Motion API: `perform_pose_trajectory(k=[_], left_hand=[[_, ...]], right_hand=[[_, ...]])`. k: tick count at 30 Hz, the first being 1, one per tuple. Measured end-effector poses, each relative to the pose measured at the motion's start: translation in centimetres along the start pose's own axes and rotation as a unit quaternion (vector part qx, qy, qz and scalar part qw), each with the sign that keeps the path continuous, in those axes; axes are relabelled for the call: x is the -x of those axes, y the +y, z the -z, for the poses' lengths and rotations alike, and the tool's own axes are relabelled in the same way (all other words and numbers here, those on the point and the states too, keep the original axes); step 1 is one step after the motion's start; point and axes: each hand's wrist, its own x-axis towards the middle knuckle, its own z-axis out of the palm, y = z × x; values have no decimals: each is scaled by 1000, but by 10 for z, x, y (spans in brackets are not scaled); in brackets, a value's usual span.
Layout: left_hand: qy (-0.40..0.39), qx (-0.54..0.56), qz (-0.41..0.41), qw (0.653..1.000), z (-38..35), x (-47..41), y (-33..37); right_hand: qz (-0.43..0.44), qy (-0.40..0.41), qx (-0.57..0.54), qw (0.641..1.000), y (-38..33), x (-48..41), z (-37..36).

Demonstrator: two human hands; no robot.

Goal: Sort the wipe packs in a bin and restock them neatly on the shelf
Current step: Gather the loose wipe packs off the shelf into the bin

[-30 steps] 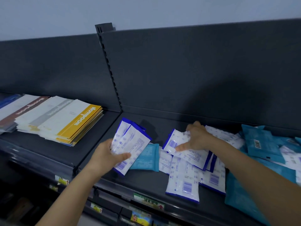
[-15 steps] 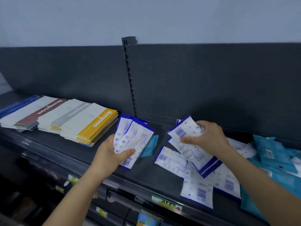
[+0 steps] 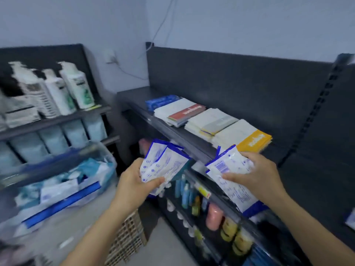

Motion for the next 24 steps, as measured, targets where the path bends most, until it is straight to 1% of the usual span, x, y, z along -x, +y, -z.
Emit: perform_pose_trajectory(k=[6,8,11,15,18,21,24], left_hand=[[107,-80,80,988,168,20,-84],[146,-116,91,978,210,30,-106],[204,-136,121,962,262,46,-136],[256,-154,143,944,300,58,-170],[283,-172,151,931,319,46,-186],[288,-216,155,920,336,14,-202],[275,-254,161,913,346,-31,-219]], right_hand=[[68,-118,-33,990,-100,5,-162],[91,-159,-22,983,-129,7,-205],[136,-204,0,969,-165,6,-261],[189,-250,38,949,-200,-7,-324],[257,-264,89,925,-222,-29,-362],[308,-273,156,898,-238,-62,-394],[325,-285,168,886,-247,-100,-434]])
